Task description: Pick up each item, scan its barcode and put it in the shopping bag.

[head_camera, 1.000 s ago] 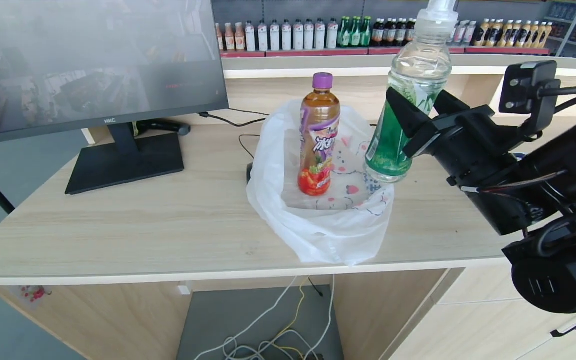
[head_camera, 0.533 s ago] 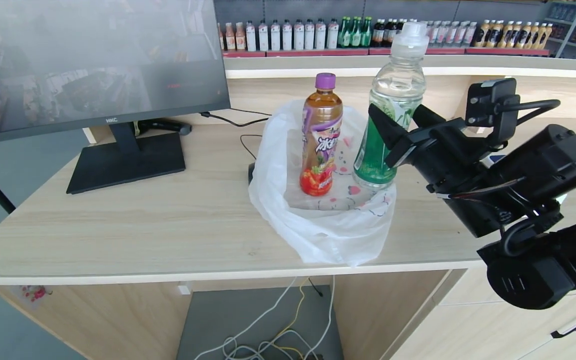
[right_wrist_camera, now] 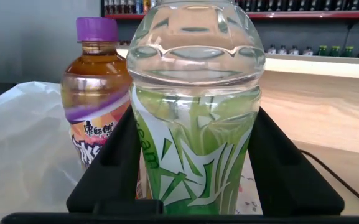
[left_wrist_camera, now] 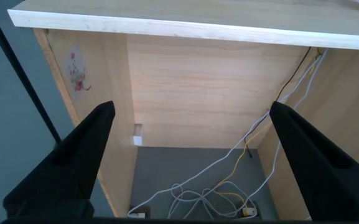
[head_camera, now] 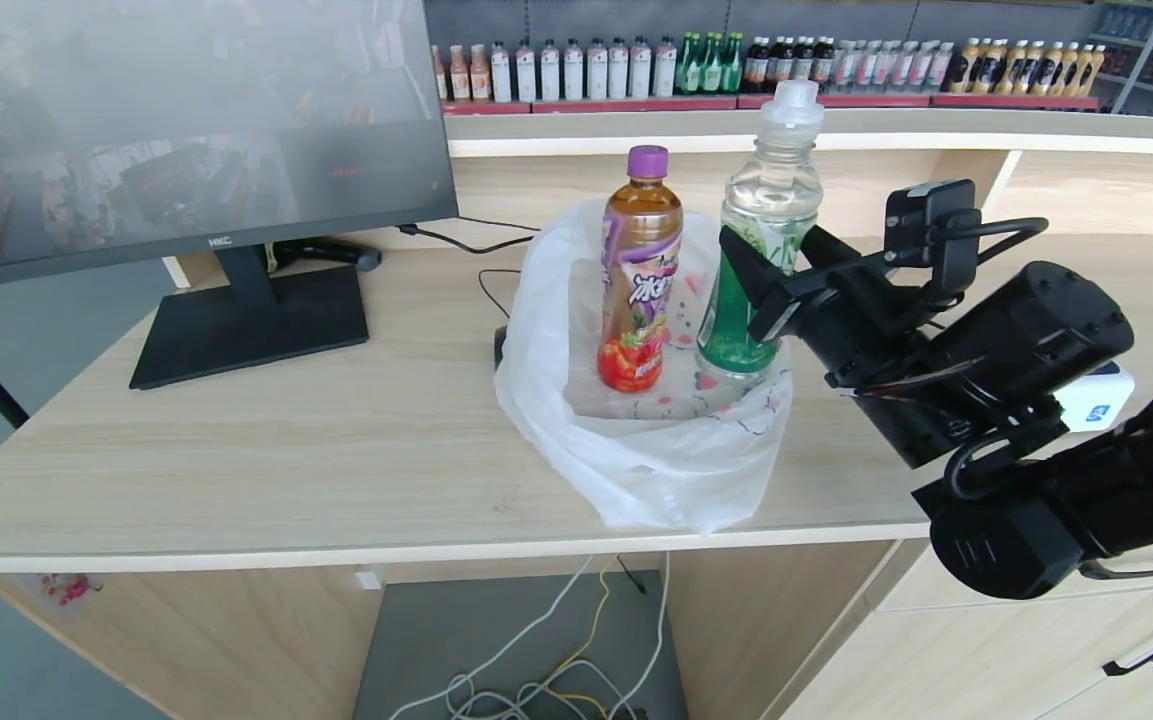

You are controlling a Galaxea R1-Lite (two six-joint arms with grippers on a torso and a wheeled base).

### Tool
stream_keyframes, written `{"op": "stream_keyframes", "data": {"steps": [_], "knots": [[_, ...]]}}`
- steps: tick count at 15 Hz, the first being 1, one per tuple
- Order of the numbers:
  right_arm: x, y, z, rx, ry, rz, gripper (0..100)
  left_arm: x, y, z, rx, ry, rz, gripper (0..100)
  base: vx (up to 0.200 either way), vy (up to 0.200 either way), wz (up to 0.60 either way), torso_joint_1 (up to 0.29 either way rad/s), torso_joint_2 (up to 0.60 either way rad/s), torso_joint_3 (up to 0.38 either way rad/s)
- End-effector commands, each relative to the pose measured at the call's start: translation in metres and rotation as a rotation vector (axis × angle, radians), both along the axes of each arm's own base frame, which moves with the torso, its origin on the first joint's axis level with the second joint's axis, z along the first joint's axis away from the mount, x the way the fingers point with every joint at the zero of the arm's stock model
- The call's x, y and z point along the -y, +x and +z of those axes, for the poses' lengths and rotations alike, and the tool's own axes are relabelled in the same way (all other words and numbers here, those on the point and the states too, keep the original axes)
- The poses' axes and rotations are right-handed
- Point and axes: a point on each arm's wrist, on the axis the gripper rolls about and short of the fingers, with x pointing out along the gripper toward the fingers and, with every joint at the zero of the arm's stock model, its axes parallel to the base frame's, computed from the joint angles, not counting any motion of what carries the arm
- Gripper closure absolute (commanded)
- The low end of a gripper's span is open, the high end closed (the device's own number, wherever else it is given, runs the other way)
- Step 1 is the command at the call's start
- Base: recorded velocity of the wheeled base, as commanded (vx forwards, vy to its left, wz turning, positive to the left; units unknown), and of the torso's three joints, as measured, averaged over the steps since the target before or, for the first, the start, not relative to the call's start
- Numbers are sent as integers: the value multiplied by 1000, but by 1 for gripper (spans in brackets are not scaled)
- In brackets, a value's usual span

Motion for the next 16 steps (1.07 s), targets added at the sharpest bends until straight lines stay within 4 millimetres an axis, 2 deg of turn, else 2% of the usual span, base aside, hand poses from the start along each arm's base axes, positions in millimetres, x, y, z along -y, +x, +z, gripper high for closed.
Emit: {"op": "stream_keyframes", "data": {"steps": [1,7,16], "knots": [[-4,6,-8,-14,-9,4,100,0,0,0,1,0,0,0,0,0,0,0,0,0],[-7,11,-21,-46,-30,1,100,0,0,0,-1,0,0,0,0,0,0,0,0,0],[-4,6,-35,-102,-58,0,100,0,0,0,-1,0,0,0,0,0,0,0,0,0]]}}
